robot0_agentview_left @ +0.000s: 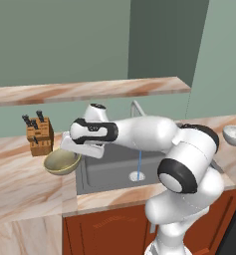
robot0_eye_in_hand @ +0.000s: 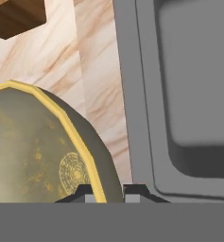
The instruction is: Rinse each bowl for a few seconds and place them down in the sink or on the counter.
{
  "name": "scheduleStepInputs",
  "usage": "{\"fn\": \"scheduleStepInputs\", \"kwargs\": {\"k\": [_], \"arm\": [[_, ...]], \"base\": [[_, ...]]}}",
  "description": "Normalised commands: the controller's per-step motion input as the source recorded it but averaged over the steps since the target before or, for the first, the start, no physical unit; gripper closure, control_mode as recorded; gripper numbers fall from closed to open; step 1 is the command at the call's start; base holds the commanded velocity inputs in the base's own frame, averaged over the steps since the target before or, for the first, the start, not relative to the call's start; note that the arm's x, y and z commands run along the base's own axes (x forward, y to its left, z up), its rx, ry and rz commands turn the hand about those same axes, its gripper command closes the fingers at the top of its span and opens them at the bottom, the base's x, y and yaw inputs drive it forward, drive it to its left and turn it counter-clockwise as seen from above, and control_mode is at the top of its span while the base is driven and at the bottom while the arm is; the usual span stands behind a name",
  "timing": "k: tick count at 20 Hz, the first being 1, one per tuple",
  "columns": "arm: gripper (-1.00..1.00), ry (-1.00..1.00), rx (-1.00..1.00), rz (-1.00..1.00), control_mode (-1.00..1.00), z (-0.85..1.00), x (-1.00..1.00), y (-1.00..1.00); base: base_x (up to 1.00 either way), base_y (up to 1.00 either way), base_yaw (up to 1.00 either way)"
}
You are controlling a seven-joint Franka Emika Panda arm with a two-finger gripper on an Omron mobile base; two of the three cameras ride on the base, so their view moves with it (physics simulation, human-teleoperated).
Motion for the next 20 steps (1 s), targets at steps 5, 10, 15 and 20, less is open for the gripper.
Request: {"fn": "scheduleStepInputs", "kwargs": {"k": [5,10,15,20], "arm": [[1.0,0.0,-0.01,0.05,-1.0,-0.25,0.0,0.0],[1.0,0.0,0.0,0.05,-1.0,-0.33,0.0,0.0],[1.0,0.0,0.0,0.05,-1.0,-0.34,0.0,0.0],[1.0,-0.03,-0.02,0.04,-1.0,-0.29,0.0,0.05]], "base": [[0.0,0.0,0.0],[0.0,0.0,0.0],[0.0,0.0,0.0],[0.0,0.0,0.0]]}}
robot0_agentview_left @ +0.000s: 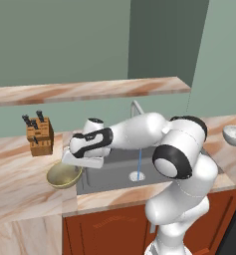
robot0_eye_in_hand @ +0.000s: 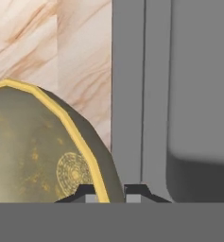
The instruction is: Rinse each bowl for a few seconds and place them down in the sink or on the counter.
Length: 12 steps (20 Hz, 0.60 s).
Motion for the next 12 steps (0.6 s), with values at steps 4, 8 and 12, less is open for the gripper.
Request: {"fn": "scheduleStepInputs", "kwargs": {"k": [4,8,12], "arm": [[1.0,-0.04,-0.01,0.03,-1.0,-0.24,0.0,0.04],[1.0,-0.02,0.0,0.02,-1.0,-0.23,0.0,0.03],[-1.0,-0.01,0.0,0.01,-1.0,-0.22,0.01,0.1]], "base": [[0.0,0.0,0.0],[0.0,0.0,0.0],[0.0,0.0,0.0]]}}
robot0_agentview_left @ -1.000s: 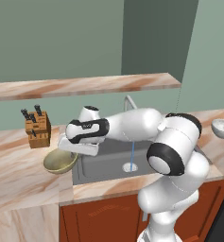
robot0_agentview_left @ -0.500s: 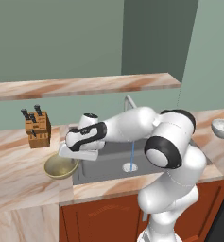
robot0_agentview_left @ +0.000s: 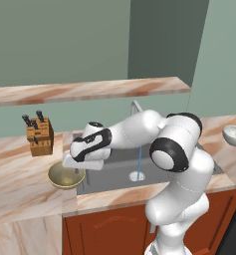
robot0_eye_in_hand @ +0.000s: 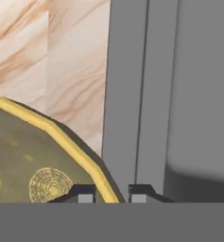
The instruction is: Rinse each bowl for a few seconds and place them down in the sink or on the counter.
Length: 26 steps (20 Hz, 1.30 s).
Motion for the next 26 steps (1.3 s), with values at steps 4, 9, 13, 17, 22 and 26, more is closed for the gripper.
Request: {"fn": "scheduleStepInputs", "kwargs": {"k": [4,9,13,17,22,26], "arm": [[-1.0,-0.01,0.0,0.0,-1.0,-0.02,0.04,0.08],[-1.0,0.0,0.03,0.0,-1.0,0.0,0.0,0.0],[-1.0,-0.01,0.03,0.0,-1.0,0.06,0.0,0.0],[-1.0,-0.05,0.0,0.0,-1.0,0.25,-0.04,0.0],[-1.0,-0.1,-0.09,-0.01,-1.0,0.31,-0.23,-0.21],[-1.0,-0.07,-0.14,-0.05,-1.0,0.47,-0.25,-0.24]], "base": [[0.0,0.0,0.0],[0.0,0.0,0.0],[0.0,0.0,0.0],[0.0,0.0,0.0],[0.0,0.0,0.0],[0.0,0.0,0.0]]}}
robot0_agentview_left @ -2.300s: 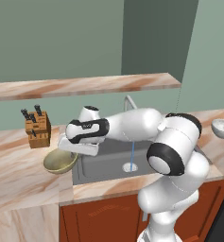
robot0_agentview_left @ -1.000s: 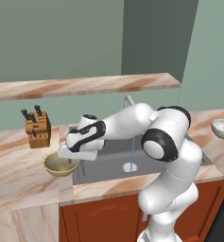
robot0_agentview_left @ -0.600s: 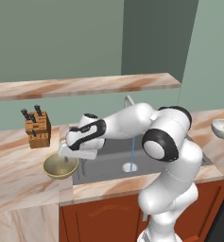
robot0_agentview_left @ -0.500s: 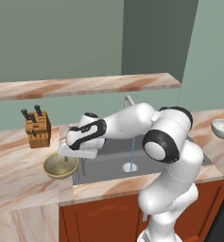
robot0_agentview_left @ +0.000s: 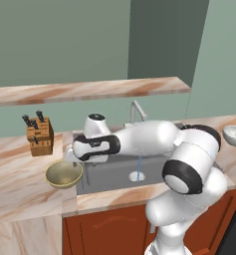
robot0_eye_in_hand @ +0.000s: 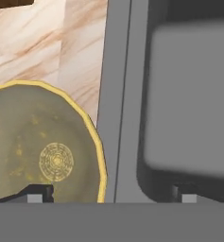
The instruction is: Rinse each bowl for a few seconds and place them down in the sink or on the counter.
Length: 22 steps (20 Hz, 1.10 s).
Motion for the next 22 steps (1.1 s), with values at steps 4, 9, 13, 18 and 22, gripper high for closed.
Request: {"fn": "scheduleStepInputs", "kwargs": {"k": [4,9,13,18,22], "arm": [[-1.0,-0.01,-0.06,-0.07,-1.0,0.62,-0.23,-0.43],[-1.0,0.03,0.0,-0.1,-1.0,0.98,-0.17,-0.56],[-1.0,0.03,0.0,-0.08,-1.0,1.0,-0.2,-0.76],[-1.0,0.01,0.0,-0.03,-1.0,0.9,-0.37,-0.98],[-1.0,0.05,-0.01,-0.03,-1.0,0.79,-0.32,-1.0]], "base": [[0.0,0.0,0.0],[0.0,0.0,0.0],[0.0,0.0,0.0],[0.0,0.0,0.0],[0.0,0.0,0.0]]}}
